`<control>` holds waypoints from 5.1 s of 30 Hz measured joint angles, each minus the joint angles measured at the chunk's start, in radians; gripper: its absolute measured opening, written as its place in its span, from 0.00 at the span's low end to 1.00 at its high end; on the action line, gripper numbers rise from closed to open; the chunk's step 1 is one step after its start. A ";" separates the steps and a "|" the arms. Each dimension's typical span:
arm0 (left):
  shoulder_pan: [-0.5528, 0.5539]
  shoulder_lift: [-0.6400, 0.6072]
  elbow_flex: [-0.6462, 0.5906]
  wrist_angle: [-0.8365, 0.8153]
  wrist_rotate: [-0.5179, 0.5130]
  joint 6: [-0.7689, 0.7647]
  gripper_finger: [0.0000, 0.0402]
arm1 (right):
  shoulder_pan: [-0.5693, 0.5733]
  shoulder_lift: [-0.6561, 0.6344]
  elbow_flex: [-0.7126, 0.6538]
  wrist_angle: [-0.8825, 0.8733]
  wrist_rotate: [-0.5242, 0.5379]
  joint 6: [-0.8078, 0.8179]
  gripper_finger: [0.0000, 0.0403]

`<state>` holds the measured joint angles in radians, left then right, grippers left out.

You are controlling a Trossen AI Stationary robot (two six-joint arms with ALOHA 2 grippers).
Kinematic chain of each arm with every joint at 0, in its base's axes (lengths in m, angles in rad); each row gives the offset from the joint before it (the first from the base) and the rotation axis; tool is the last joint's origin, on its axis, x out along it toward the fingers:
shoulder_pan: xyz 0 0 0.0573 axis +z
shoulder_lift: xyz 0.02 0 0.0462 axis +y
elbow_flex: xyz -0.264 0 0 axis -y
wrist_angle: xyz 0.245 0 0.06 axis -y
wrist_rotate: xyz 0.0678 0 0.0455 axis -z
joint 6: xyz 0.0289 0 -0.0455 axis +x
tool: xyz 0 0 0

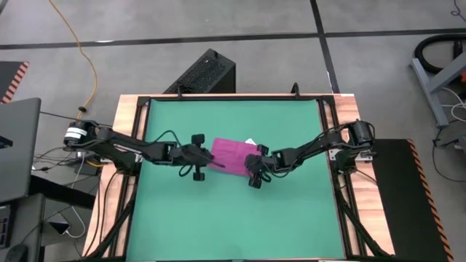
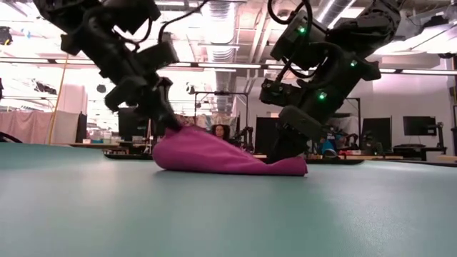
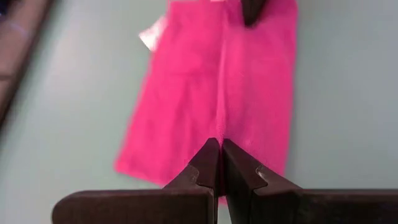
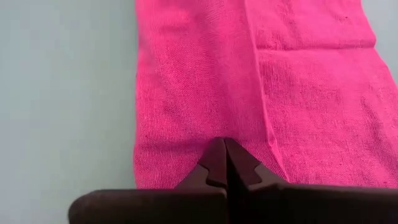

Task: Roll towel into tight, uniform cylinder
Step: Roll the pink towel

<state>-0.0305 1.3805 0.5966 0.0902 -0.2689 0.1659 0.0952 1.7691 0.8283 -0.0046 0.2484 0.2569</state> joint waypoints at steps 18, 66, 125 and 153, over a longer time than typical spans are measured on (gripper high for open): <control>0.032 0.059 -0.054 0.018 -0.065 0.135 0.22 | 0.000 0.002 -0.002 -0.007 -0.015 0.005 0.03; 0.155 0.325 -0.211 0.610 0.171 0.087 0.00 | 0.091 -0.192 -0.006 -0.058 0.297 -0.064 0.04; 0.155 0.326 -0.215 0.620 0.276 -0.033 0.00 | 0.151 0.071 -0.062 -0.061 0.426 0.031 0.25; -0.037 0.027 -0.320 0.574 0.227 0.425 0.24 | 0.170 0.074 -0.063 -0.075 0.435 0.060 0.11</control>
<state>-0.0675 1.4070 0.2765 0.6642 -0.0420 0.5912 0.2653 1.8427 0.7650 -0.0799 0.6834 0.3164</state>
